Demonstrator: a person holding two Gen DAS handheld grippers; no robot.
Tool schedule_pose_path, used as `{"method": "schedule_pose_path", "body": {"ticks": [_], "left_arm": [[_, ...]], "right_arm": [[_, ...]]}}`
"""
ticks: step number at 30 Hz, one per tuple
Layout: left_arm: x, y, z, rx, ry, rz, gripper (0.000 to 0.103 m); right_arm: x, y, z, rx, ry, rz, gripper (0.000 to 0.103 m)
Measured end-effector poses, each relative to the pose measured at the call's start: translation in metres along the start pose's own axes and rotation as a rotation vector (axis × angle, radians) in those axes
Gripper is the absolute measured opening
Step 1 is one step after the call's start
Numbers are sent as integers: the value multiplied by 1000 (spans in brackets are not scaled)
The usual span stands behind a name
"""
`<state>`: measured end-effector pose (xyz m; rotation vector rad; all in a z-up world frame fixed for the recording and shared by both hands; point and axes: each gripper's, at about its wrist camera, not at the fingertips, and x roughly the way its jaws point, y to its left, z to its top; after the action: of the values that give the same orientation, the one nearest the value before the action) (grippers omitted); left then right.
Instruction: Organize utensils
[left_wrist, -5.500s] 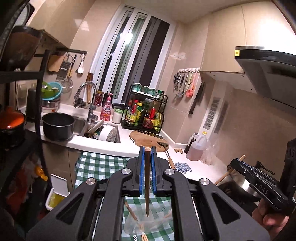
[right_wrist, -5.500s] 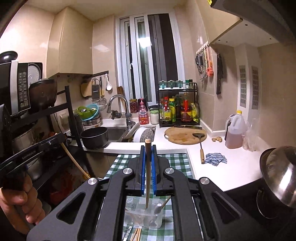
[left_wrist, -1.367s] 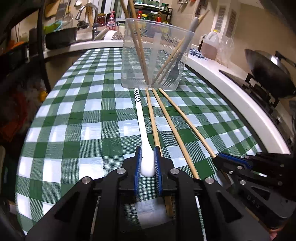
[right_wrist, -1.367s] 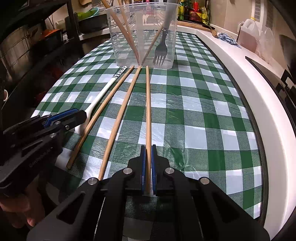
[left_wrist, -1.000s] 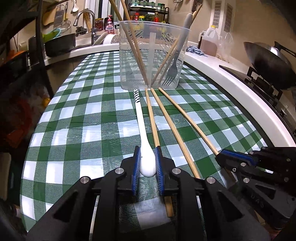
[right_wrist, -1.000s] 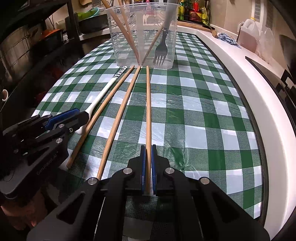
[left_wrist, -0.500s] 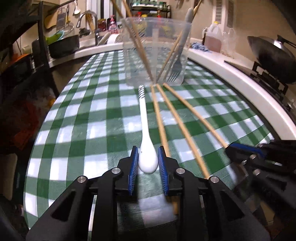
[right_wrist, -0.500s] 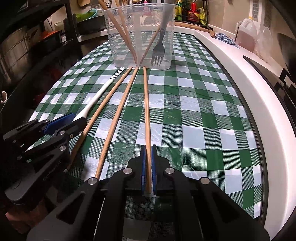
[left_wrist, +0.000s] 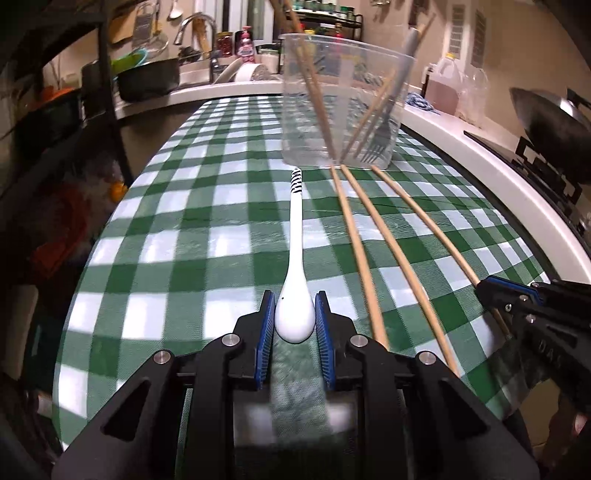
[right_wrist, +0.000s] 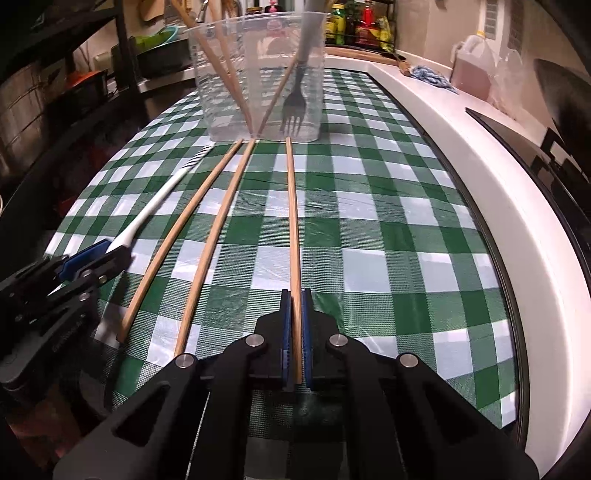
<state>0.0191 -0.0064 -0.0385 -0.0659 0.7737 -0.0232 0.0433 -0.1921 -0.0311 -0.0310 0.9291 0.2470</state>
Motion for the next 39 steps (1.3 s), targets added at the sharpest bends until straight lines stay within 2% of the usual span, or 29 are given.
{"method": "schedule_pose_path", "body": {"ticks": [5,17,32,39], "left_arm": [[-2,-2,-5,39,-15,12,23],[-4,-3,-11,53,-66,33,23],[-3,-4,-11,64,-82,32,23],[-4,-4,-9,50,-57,24,22]], "right_arm": [[-1,0,-2,12,3,-9,8],[-5,3,-11,28,-30,-33,8],[-6,6,-15,22,-60,-56,6],[-8,1,-11,61,-43,-23,5]]}}
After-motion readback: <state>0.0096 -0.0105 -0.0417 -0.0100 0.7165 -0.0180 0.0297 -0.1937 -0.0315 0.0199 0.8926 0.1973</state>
